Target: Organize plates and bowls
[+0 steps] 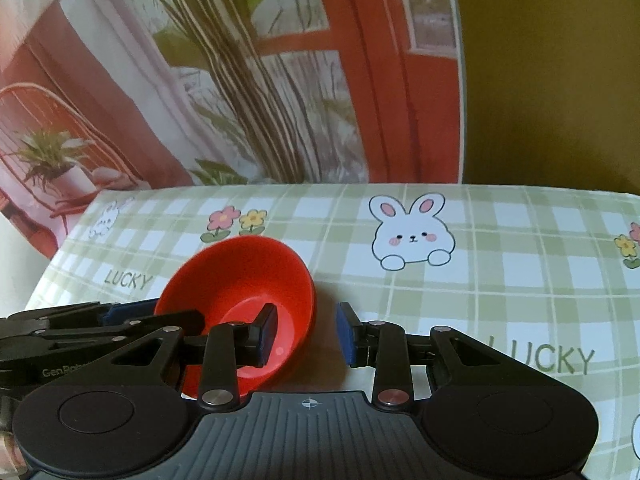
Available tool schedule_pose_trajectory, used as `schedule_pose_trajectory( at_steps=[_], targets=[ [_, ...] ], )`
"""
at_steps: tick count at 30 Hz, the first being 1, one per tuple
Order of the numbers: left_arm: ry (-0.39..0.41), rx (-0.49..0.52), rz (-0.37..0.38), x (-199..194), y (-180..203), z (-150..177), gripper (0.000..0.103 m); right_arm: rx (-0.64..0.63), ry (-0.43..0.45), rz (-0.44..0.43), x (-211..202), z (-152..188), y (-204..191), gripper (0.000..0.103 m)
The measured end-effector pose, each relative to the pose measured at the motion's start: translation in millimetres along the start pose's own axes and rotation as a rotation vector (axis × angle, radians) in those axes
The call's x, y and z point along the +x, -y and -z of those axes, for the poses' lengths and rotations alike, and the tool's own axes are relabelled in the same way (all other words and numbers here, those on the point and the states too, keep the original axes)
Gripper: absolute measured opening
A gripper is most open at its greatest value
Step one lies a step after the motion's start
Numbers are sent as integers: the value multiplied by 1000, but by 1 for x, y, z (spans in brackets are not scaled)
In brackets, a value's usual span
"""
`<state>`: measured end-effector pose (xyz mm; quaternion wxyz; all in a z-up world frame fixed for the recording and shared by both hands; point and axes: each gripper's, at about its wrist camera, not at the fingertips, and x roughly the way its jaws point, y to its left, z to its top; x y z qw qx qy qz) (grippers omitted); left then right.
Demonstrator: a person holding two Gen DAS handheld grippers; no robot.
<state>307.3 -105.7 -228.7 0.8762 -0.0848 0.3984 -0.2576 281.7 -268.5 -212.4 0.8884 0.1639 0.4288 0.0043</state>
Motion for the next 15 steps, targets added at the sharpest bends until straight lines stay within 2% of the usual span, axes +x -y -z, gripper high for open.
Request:
schedule_pose_trajectory(
  at_steps=[4, 9, 11, 13, 15],
  targets=[
    [-8, -10, 4, 5, -2, 1, 44, 1, -17, -4, 5, 1, 0, 31],
    [-14, -11, 1, 8, -1, 3, 34, 5, -35, -8, 9, 2, 0, 28],
    [-6, -7, 12, 7, 0, 2, 26, 10, -41, -14, 10, 2, 1, 20],
    [-3, 11, -2, 7, 3, 2, 24, 11, -43, -17, 9, 2, 0, 14],
    [-3, 17, -8, 6, 4, 3, 22, 10, -39, -16, 7, 3, -2, 14]
  ],
)
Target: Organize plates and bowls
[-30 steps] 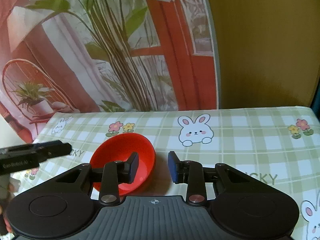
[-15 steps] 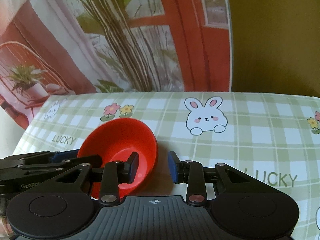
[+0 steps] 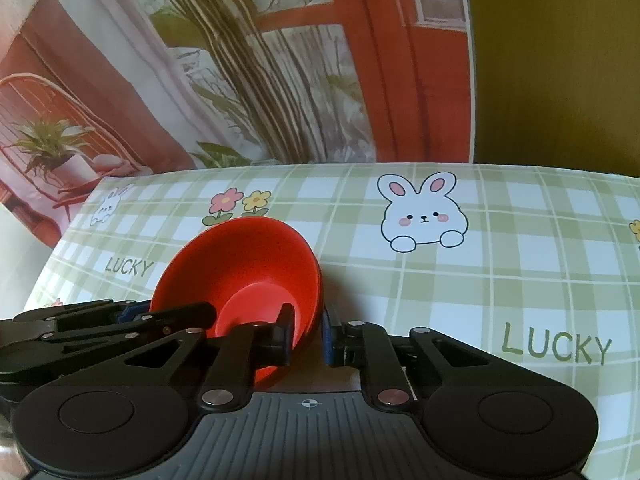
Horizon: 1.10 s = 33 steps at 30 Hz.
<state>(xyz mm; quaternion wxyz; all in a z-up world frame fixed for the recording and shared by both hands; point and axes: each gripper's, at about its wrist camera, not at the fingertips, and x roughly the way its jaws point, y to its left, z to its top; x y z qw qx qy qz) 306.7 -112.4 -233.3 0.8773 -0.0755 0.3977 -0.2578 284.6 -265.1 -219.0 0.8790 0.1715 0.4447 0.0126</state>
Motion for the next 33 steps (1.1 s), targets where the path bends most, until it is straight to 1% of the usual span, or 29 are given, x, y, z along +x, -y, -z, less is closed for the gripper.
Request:
schedule_pose_trajectory(
  at_steps=[4, 18, 21, 27, 33],
  targets=[
    [-8, 7, -6, -3, 0, 1, 18, 9, 17, -7, -7, 0, -2, 14],
    [14, 71, -27, -35, 26, -3, 18, 46, 102, -33, -50, 6, 1, 14],
    [23, 70, -28, -43, 31, -4, 18, 48, 115, -40, -58, 10, 0, 14],
    [28, 93, -33, -58, 40, 4, 18, 52, 132, -43, -74, 15, 1, 14],
    [37, 95, -27, -69, 44, 10, 18, 54, 147, -42, -88, 24, 0, 14]
  ],
)
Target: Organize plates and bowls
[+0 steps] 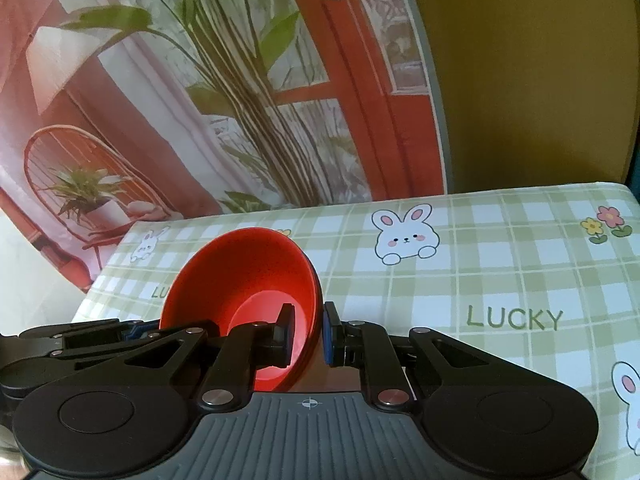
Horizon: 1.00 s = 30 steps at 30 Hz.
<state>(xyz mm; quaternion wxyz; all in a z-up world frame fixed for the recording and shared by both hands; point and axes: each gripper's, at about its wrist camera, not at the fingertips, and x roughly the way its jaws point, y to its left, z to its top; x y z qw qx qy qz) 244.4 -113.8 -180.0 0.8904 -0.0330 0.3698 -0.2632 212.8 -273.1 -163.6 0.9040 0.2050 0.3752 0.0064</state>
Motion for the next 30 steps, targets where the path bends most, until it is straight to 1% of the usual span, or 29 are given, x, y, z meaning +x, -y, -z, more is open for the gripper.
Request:
schedule_pose_trajectory(
  at_steps=[8, 22, 30],
  targets=[
    [17, 4, 9, -17, 1, 9, 18, 1, 19, 2, -20, 10, -5, 14],
    [47, 9, 38, -53, 10, 32, 18, 2, 50, 18, -60, 39, -19, 14],
    [40, 26, 67, -70, 18, 44, 18, 12, 66, 35, -83, 55, -21, 14]
  ],
)
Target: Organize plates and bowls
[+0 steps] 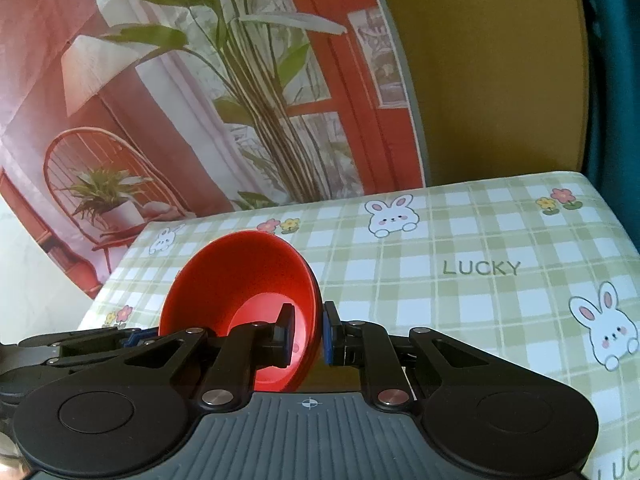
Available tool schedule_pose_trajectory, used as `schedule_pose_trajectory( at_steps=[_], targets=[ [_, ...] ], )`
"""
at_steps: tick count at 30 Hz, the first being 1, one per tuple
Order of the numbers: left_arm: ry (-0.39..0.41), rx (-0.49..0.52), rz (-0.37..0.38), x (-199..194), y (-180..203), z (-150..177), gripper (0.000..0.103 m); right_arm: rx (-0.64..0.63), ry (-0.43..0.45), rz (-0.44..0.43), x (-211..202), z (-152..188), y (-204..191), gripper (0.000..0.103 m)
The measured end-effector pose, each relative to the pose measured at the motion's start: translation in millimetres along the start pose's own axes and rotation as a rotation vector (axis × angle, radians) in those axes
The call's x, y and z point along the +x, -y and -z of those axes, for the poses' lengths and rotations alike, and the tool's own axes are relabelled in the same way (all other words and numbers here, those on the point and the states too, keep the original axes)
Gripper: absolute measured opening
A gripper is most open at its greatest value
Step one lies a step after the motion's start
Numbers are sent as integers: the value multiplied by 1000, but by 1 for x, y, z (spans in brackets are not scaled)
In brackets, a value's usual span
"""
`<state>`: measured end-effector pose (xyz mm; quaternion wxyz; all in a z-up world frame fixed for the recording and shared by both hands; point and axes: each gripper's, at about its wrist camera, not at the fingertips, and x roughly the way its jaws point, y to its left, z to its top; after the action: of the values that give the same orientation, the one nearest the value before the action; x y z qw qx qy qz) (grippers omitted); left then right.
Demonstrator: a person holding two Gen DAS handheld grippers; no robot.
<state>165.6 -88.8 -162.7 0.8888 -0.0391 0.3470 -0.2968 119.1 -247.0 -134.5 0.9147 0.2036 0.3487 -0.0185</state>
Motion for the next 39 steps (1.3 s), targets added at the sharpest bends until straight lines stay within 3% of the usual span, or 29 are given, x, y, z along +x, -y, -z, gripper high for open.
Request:
schedule_pose_trajectory(
  at_steps=[10, 39],
  targets=[
    [-29, 7, 25, -7, 5, 14, 18, 14, -12, 23, -10, 18, 4, 14],
    [-140, -19, 19, 13, -4, 35, 18, 53, -109, 37, 15, 50, 16, 14]
  ],
)
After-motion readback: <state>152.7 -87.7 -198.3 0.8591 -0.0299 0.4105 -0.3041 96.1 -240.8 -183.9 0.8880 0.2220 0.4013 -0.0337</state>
